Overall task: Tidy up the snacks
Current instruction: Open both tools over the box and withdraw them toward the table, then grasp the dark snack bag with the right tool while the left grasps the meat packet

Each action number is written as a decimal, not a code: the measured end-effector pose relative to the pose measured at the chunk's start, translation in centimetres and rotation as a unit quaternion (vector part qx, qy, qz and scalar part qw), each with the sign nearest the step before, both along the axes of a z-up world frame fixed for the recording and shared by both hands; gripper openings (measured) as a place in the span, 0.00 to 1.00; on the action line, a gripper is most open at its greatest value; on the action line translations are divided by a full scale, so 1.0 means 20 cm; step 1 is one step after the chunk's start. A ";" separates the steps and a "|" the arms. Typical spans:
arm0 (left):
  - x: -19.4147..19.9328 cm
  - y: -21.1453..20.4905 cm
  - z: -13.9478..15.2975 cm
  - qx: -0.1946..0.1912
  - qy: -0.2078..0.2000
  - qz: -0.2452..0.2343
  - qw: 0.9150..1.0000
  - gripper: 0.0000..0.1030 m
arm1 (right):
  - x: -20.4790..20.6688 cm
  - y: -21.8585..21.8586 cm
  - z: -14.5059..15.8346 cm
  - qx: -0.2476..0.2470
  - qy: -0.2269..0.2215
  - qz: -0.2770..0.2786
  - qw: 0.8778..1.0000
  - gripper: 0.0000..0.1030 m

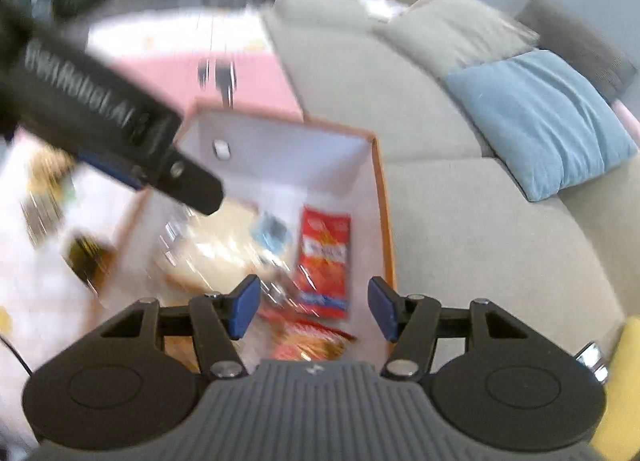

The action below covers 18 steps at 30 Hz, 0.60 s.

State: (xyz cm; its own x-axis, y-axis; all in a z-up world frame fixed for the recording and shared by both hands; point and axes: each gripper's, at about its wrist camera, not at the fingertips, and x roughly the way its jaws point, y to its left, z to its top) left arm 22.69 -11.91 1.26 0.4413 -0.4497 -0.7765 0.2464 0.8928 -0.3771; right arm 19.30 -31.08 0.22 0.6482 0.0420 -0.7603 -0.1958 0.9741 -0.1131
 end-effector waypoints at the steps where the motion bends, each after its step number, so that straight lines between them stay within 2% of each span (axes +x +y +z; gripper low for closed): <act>1: -0.03 0.04 0.03 0.003 -0.015 0.006 1.000 0.78 | -0.03 0.03 -0.02 0.016 -0.014 -0.003 1.000 0.57; 6: -0.15 0.23 0.11 0.022 -0.073 0.032 0.997 0.78 | -0.13 0.23 -0.02 0.061 -0.069 -0.002 0.996 0.57; 10: -0.24 0.37 0.13 0.058 -0.100 0.057 0.992 0.78 | -0.19 0.36 0.00 0.100 -0.095 -0.003 0.991 0.57; 14: -0.31 0.52 0.10 0.076 -0.103 0.083 0.988 0.78 | -0.26 0.50 0.00 0.131 -0.108 0.014 0.985 0.57; 18: -0.37 0.65 0.03 0.082 -0.086 0.101 0.988 0.78 | -0.30 0.63 -0.05 0.121 -0.101 0.045 0.986 0.62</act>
State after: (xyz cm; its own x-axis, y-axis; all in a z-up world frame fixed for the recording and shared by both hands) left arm 15.33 1.14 1.81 0.6405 -0.2126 -0.7380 0.1038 0.9761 -0.1911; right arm 13.23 -18.43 -0.74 0.7705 0.2709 -0.5771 -0.2799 0.9571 0.0756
